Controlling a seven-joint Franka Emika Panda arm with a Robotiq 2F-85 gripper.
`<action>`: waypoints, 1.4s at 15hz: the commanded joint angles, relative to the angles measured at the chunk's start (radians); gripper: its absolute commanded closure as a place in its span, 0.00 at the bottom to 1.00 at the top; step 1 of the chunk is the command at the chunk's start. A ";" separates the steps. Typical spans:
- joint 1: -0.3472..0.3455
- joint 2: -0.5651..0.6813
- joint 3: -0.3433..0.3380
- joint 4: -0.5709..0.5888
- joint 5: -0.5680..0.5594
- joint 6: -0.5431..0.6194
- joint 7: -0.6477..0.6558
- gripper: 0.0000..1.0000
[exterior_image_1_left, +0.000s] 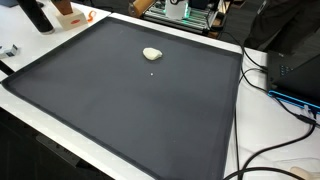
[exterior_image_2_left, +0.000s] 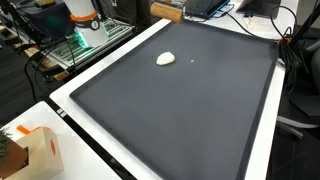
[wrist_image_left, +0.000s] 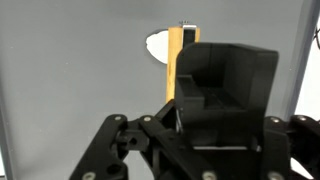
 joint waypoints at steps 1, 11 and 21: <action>0.014 0.022 -0.003 0.006 -0.021 -0.013 -0.055 0.81; 0.039 0.111 0.015 -0.117 -0.102 0.075 -0.559 0.81; 0.036 0.110 0.016 -0.268 -0.120 0.348 -1.067 0.81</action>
